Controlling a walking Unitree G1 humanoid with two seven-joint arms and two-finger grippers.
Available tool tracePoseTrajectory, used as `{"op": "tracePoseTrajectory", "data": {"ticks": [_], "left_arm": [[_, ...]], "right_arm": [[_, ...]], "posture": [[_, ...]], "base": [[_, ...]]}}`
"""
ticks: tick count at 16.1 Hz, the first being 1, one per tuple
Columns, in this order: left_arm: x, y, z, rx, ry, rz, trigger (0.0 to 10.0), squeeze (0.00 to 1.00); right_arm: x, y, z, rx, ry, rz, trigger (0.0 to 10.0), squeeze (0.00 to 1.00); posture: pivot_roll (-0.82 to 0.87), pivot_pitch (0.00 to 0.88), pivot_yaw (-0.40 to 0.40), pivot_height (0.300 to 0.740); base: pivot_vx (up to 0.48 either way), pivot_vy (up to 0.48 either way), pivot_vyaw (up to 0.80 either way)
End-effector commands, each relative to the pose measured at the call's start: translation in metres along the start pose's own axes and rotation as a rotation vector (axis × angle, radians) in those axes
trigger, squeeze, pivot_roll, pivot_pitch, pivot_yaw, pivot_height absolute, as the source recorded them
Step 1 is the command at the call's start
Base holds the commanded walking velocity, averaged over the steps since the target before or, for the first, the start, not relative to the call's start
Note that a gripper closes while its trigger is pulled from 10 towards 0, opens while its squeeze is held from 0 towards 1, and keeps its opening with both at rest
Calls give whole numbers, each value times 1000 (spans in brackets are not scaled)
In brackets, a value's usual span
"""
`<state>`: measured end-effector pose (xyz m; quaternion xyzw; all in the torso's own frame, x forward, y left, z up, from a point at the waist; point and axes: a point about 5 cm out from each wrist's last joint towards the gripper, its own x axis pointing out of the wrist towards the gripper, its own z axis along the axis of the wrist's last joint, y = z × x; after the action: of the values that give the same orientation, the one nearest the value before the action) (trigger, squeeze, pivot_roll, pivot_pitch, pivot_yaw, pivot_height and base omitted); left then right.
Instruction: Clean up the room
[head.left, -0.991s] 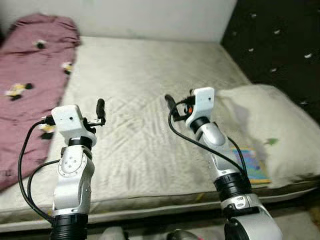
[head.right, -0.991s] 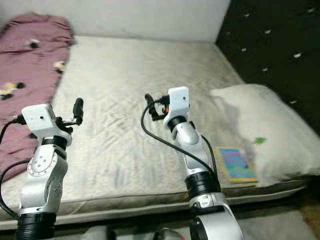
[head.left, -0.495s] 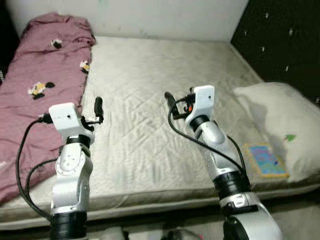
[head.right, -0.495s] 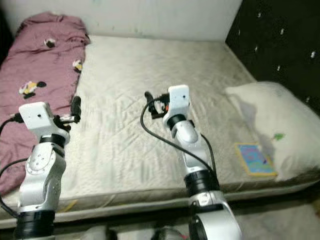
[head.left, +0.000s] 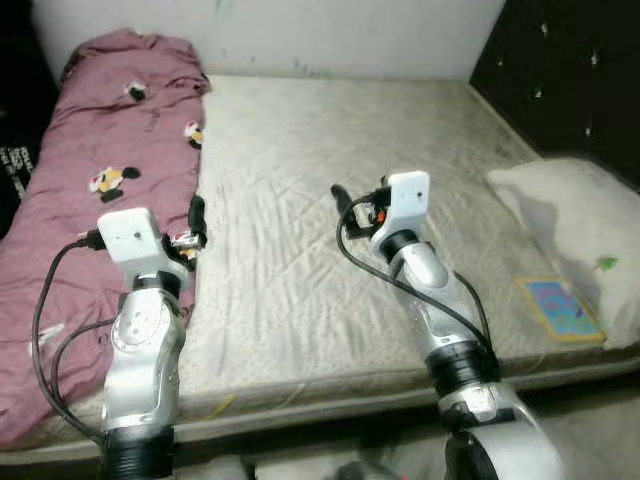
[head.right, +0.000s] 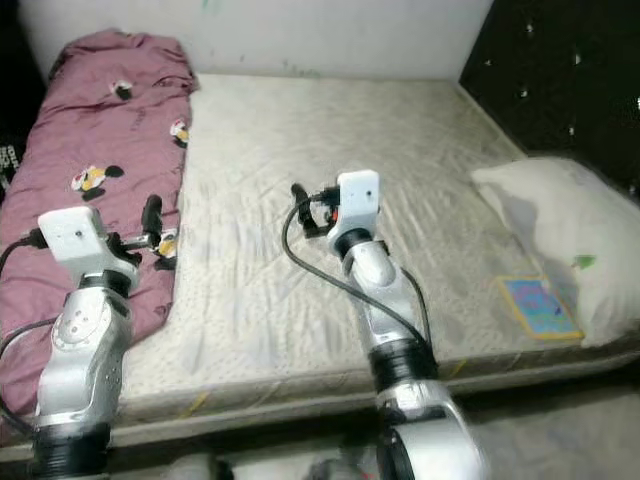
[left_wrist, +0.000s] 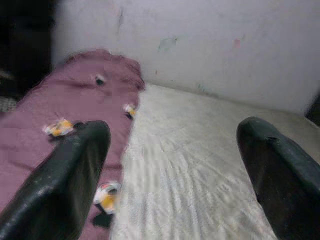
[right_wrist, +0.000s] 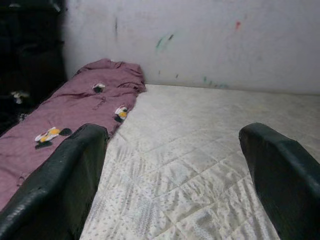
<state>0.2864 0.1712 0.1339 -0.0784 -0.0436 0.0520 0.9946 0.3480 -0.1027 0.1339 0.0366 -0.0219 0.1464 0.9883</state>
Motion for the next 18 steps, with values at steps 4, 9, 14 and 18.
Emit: {"op": "tracePoseTrajectory", "data": {"ticks": [4,9,14,18], "left_arm": [[0,-1,2,5,1,-11,10000,0],[-1,-1,1,6,3,-11,10000,0],[-1,-2,0,4,4,-17,10000,0],[-3,0,-1,15,-3,-22,10000,0]], "right_arm": [[1,-3,2,5,-6,-14,10000,0],[1,-3,2,3,-3,-13,10000,0],[0,-3,1,-2,-2,-13,10000,0],[-2,-6,-2,-5,10,-25,10000,0]], "posture": [[36,0,-83,740],[36,0,-83,740],[35,0,-83,740],[38,0,-89,740]], "base": [[0,450,0],[0,450,0],[0,449,0],[0,449,0]]}}
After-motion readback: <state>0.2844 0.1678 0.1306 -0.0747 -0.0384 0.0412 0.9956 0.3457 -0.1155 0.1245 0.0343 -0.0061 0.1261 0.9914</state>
